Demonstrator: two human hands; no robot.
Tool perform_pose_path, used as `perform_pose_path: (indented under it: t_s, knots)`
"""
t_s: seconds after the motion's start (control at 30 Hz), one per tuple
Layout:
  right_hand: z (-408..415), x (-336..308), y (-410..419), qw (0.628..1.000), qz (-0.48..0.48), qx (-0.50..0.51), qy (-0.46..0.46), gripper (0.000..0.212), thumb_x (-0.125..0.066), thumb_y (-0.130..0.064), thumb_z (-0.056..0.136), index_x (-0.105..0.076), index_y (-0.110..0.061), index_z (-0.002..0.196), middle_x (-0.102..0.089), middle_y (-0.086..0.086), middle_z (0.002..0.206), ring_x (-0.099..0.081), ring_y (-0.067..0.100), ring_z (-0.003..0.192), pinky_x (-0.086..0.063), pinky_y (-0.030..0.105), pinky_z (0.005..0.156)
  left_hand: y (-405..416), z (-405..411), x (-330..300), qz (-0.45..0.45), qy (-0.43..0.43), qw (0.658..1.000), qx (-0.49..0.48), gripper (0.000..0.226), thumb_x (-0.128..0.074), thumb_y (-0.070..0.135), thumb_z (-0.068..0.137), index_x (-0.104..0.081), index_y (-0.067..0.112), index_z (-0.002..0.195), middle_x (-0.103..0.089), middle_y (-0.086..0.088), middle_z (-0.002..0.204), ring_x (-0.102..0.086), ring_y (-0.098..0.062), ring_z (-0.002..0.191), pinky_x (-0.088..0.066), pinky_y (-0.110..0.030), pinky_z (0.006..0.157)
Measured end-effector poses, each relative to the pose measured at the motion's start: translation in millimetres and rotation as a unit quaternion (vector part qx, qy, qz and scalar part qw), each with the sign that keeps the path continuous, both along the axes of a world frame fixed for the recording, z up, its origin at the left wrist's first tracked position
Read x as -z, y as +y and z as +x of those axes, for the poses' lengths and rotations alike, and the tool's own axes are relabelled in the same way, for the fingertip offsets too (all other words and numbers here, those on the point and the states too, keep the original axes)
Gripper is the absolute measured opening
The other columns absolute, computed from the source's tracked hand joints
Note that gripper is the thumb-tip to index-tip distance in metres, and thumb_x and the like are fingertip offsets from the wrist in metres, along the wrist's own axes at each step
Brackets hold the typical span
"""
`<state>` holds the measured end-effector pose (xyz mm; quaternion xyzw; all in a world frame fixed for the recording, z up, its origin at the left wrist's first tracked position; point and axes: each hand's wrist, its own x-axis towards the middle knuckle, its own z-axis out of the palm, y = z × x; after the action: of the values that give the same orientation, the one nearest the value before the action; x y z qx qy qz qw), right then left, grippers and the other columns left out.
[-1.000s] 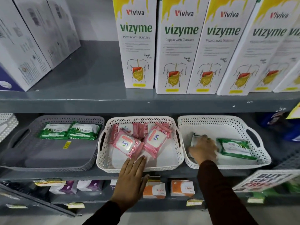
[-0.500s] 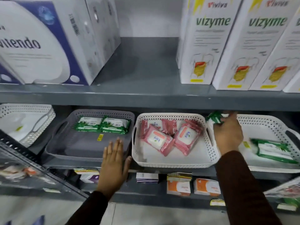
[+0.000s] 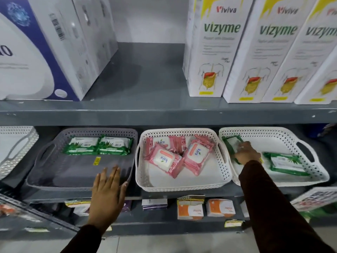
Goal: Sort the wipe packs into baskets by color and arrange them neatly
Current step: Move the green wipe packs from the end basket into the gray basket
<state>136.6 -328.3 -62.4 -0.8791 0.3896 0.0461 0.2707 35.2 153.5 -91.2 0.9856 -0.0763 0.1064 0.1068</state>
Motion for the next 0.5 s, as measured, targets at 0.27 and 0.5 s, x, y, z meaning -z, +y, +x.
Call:
perform_pose_path:
  t_s: [0.27,0.5]
  knots:
    - [-12,6,0,0.969,-0.076,0.033,-0.233,0.050,-0.077,-0.029,0.071,-0.047,-0.009,0.107,-0.070,0.027,0.089,-0.064,0.043,0.086,-0.047,0.040,0.067,-21,1,-1,0.006,0.001,1.000,0.015,0.061,-0.022,0.045,0.099,-0.039,0.010,0.145,-0.041,-0.009,0.151,-0.019,-0.030,0.146,-0.018,-0.051,0.116]
    - [-31,-40,50,0.903,-0.101,0.004,-0.418,0.053,-0.083,-0.026,0.065,-0.057,-0.009,0.108,-0.070,0.018,0.097,-0.061,0.040,0.087,-0.045,0.041,0.075,-20,0,-4,0.000,0.012,1.000,0.024,0.059,-0.024,0.045,0.099,-0.040,0.012,0.145,-0.041,-0.008,0.151,-0.022,-0.029,0.145,-0.022,-0.048,0.114]
